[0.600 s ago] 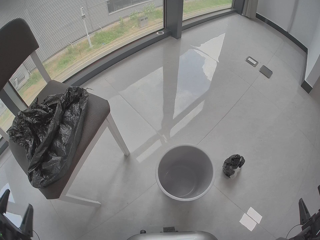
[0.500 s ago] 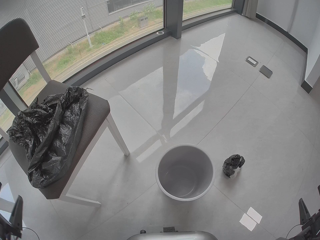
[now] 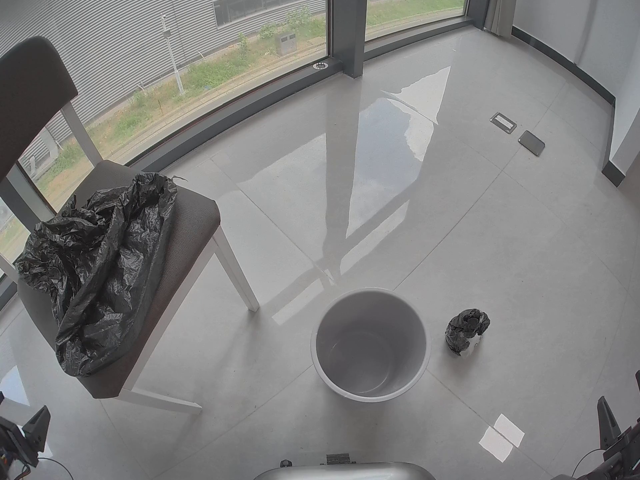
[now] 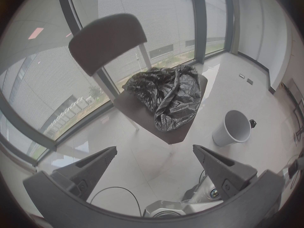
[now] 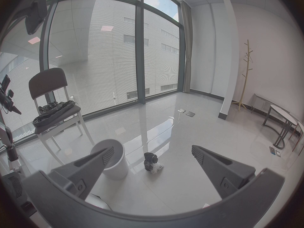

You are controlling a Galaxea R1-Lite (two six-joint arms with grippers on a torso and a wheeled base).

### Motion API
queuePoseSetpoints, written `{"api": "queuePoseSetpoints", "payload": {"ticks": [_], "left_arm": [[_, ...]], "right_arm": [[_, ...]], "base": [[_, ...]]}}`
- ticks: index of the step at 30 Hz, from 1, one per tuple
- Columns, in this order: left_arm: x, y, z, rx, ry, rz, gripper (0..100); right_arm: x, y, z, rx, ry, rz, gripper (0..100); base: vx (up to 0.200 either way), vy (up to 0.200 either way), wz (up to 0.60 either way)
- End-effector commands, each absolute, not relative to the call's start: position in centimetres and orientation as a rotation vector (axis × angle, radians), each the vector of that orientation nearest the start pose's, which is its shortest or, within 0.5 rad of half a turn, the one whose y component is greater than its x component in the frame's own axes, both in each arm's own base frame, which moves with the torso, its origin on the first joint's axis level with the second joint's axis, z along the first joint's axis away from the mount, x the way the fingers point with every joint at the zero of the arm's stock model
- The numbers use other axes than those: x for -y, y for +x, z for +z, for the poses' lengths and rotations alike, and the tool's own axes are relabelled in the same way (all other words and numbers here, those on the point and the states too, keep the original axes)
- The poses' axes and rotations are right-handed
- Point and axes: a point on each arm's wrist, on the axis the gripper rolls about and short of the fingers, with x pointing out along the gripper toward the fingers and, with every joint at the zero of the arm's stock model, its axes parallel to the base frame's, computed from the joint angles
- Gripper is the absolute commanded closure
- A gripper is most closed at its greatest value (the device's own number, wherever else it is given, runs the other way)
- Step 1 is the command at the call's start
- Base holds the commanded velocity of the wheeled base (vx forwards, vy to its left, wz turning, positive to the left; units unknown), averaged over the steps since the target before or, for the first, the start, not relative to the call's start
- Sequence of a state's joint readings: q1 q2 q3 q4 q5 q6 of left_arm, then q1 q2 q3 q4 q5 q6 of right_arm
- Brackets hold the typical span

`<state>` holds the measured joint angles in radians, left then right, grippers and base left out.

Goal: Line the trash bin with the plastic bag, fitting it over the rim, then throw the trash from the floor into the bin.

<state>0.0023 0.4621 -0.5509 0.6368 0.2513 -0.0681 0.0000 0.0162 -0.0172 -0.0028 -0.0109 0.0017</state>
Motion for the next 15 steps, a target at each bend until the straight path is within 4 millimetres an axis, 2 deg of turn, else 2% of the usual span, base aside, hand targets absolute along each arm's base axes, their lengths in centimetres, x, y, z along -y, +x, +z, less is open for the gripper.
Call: {"api": "queuePoseSetpoints", "payload": {"ticks": [1,7,15], "left_arm": [[-0.6,4.5,16.9,-0.684,-0.170,0.345,0],[-0.7,8.6,16.7,-0.696,-0.285,0.363,0],[-1.9,11.1,15.4,-0.780,-0.400,0.404,0]], "right_arm": [[0.0,-2.3,7.6,0.000,0.002,-0.011,0],[0.0,-2.3,7.6,0.002,0.002,-0.011,0],[0.0,-2.3,7.6,0.002,0.006,-0.012,0]], "base": [[0.000,0.000,0.00],[0.000,0.000,0.00],[0.000,0.000,0.00]]}}
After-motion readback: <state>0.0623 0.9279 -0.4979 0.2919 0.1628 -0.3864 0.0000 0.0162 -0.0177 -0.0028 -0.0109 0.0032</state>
